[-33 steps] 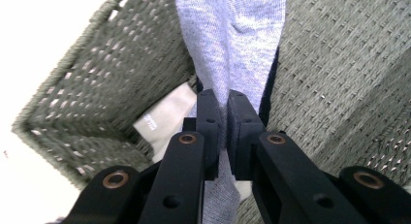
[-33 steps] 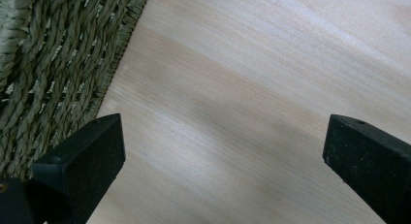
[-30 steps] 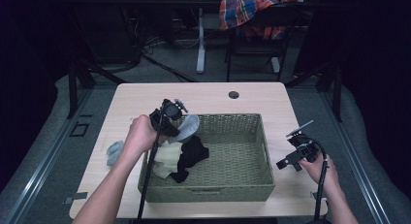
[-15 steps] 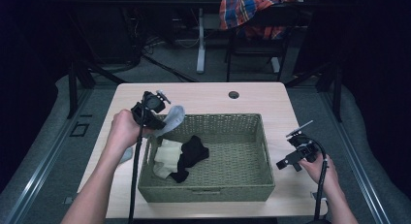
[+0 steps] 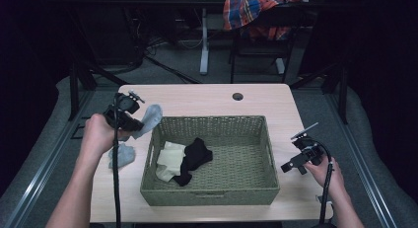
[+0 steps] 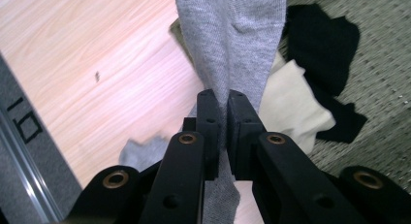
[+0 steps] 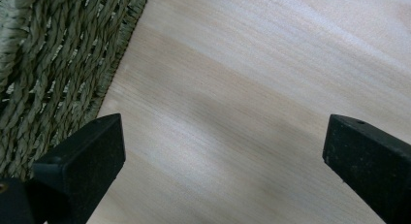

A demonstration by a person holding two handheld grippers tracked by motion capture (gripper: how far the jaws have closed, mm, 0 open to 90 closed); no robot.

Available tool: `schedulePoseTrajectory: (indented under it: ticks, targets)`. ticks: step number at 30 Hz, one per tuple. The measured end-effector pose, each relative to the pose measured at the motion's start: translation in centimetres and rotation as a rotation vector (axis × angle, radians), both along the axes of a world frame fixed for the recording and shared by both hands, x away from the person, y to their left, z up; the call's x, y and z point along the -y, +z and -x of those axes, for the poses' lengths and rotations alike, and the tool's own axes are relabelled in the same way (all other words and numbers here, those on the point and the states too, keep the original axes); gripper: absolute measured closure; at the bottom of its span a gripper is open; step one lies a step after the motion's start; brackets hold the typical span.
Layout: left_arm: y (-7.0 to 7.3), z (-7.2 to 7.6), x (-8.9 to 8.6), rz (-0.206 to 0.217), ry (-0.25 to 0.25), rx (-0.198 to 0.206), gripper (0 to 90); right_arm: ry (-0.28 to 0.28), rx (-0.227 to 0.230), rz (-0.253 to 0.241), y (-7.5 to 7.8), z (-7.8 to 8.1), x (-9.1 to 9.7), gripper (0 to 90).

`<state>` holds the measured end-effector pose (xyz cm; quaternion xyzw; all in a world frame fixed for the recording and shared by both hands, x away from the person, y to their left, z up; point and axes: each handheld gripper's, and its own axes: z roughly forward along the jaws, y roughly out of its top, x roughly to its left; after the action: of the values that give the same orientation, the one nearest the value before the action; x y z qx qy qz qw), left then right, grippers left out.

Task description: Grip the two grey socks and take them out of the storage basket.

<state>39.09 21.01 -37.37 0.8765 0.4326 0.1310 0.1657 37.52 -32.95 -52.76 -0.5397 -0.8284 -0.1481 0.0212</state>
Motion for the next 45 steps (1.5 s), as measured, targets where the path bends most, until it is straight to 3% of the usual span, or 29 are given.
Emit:
schedulePoseTrajectory:
  ticks: [10,20,29,45]
  targets:
    - [-1.0,0.5,-3.5,-0.008,0.074,-0.022,85.6,0.018,-0.014,0.011,0.1,-0.1,0.1,1.2]
    - [-4.2,0.6,-6.3,0.003,0.148,-0.068,85.6,0.018,-0.021,0.014,0.1,-0.1,0.2,1.3]
    - [-6.6,0.7,-7.1,0.010,0.182,-0.099,85.6,0.018,-0.019,0.014,0.1,-0.1,0.2,1.3]
    - [-9.4,0.5,-7.8,-0.005,0.219,-0.131,85.5,0.019,-0.020,0.015,0.1,-0.1,0.2,1.3]
